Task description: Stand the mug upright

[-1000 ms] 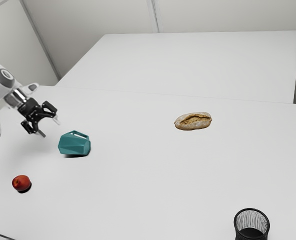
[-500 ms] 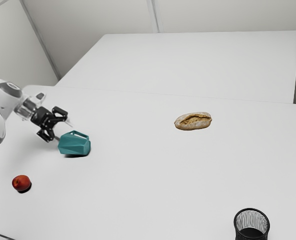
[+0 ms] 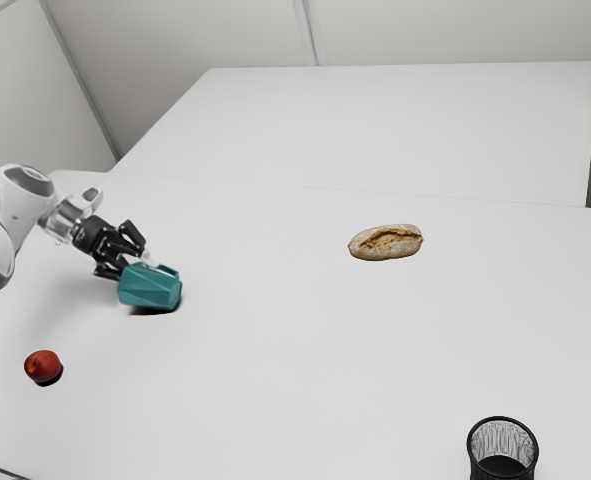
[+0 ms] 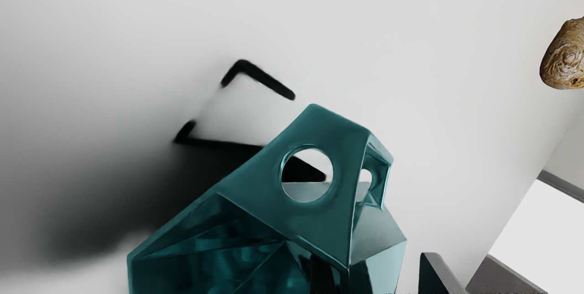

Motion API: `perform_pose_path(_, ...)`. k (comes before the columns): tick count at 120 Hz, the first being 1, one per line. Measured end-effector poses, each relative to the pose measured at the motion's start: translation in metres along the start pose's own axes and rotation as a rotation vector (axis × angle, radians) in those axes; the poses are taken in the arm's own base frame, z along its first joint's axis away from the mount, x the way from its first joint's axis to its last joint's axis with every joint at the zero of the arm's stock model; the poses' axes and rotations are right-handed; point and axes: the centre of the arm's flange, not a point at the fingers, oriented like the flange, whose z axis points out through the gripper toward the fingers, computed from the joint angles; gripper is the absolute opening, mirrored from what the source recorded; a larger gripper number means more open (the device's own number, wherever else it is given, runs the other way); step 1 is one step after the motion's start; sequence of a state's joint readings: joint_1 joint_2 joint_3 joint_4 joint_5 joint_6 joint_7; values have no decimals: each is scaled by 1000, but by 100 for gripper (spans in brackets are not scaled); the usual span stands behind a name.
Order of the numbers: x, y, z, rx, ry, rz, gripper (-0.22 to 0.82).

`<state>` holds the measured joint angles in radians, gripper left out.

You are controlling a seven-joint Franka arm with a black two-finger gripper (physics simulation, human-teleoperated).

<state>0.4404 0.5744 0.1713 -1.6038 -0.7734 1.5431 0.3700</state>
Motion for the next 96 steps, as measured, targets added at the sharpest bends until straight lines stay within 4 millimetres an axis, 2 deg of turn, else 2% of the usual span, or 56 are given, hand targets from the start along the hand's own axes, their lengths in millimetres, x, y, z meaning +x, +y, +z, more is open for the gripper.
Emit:
perform_pose_path(10,0,3,1,5,-4,8,-2)
perform_pose_path(25,1,17,2,9,-8,33,-10)
perform_pose_path(38,2,27,5,14,-12,53,-14)
perform_pose_path(64,0,35,8,55,-24,64,-17)
perform_pose_path(72,-5,54,5,100,-19,94,-18)
perform_pose_path(82,-15,92,4,201,-13,163,-18)
perform_pose_path(96,-24,142,15,397,3,254,-18)
